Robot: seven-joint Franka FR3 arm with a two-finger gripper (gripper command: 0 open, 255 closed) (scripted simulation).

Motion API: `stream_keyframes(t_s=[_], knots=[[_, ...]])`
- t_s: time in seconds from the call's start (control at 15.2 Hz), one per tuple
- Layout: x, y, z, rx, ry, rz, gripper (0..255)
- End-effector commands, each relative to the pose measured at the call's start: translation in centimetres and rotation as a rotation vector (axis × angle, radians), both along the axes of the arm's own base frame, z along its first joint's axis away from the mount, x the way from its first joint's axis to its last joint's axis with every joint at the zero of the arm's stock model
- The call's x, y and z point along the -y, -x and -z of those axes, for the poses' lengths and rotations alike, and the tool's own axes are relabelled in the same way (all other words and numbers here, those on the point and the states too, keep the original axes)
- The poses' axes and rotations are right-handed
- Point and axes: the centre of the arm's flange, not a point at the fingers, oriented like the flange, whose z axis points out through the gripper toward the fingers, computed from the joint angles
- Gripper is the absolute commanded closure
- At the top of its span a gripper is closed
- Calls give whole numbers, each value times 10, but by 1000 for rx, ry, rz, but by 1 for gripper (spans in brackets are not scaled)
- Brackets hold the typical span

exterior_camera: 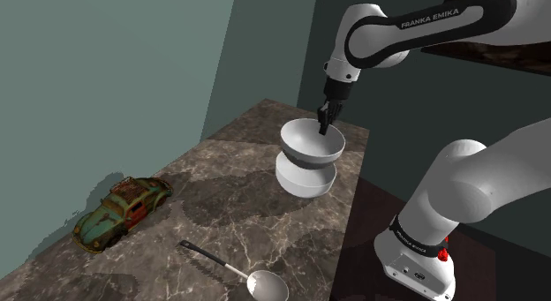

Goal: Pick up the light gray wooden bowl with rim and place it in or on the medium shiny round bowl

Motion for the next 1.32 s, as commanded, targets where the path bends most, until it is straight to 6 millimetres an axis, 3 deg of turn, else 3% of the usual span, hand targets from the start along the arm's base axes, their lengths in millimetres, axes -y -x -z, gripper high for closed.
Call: stream_keyframes(t_s=[0.0, 0.26, 0.79, 0.86, 1.19, 1.25], knots=[[1, 0, 10, 2, 0, 0, 255], [1, 0, 31, 2, 0, 0, 255], [1, 0, 31, 2, 0, 0, 255], [1, 0, 31, 2, 0, 0, 0], [1, 0, 31, 2, 0, 0, 0], [2, 0, 18, 2, 0, 0, 0]])
